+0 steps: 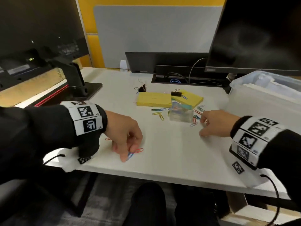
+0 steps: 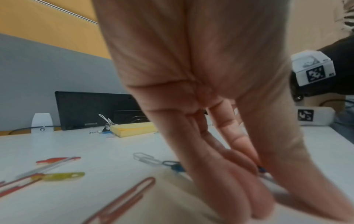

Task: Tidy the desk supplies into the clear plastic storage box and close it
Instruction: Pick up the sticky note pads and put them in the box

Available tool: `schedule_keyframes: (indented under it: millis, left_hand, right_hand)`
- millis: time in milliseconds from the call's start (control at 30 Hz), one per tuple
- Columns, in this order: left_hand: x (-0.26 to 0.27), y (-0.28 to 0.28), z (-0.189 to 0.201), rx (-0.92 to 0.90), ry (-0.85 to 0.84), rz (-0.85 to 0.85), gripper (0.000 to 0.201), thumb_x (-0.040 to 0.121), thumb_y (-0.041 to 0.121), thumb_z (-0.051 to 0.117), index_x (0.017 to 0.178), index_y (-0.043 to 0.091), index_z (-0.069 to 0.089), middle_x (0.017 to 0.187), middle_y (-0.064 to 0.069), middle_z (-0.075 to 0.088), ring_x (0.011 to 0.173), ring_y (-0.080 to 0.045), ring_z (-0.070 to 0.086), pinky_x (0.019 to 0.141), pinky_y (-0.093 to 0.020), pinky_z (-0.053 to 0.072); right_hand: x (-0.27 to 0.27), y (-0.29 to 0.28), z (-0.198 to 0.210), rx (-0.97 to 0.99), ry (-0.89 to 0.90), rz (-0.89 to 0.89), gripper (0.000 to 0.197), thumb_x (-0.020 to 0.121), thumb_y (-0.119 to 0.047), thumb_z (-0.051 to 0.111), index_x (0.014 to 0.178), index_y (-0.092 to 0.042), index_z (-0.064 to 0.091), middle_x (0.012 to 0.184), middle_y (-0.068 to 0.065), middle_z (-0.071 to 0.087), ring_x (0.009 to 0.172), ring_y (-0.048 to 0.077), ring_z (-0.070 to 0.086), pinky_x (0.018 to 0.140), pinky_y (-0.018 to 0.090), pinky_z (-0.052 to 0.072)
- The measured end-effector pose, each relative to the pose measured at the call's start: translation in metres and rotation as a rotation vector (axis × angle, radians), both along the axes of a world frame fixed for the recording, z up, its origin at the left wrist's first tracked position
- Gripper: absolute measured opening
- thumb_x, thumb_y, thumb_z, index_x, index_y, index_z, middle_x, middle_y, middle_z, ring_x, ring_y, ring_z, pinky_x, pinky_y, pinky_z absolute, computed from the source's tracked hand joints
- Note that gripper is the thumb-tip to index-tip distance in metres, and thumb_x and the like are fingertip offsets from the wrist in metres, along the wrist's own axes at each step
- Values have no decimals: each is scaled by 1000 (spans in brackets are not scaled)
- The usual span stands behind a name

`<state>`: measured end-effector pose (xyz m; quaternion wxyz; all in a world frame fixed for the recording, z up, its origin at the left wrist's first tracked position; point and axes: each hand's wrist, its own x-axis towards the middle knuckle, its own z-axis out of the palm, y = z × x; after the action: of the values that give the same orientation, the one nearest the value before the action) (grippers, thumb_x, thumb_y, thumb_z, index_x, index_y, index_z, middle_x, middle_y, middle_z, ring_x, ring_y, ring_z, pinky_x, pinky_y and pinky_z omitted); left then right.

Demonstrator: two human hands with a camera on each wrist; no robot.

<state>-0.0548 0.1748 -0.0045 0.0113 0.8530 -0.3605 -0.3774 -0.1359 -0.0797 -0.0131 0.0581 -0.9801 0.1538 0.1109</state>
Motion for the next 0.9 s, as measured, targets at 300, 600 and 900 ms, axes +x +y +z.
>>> schedule_keyframes:
  millis: [300,600,900]
  left_hand:
    - [19,-23,-7,-372,-172,65,13,77,14,73,84,24,69,83,2,70,60,-8,59,64,-20,53]
    - [49,21,24,303,-511,372,38,93,35,50,111,3,61,99,-8,63,57,-13,55,39,-7,41]
    - [44,-40,-8,-65,-463,402,23,93,22,45,87,5,60,78,-4,65,72,-19,62,67,-24,50]
  right_hand:
    - [28,26,-4,70,-69,87,21,85,-16,57,101,-4,65,96,8,62,84,21,53,63,24,41]
    - [33,6,-4,24,-287,-74,50,89,-40,50,126,-8,41,120,14,52,105,30,53,78,31,40]
    - [52,14,-11,271,-209,65,51,90,-55,39,111,-12,56,95,2,54,93,21,51,77,28,38]
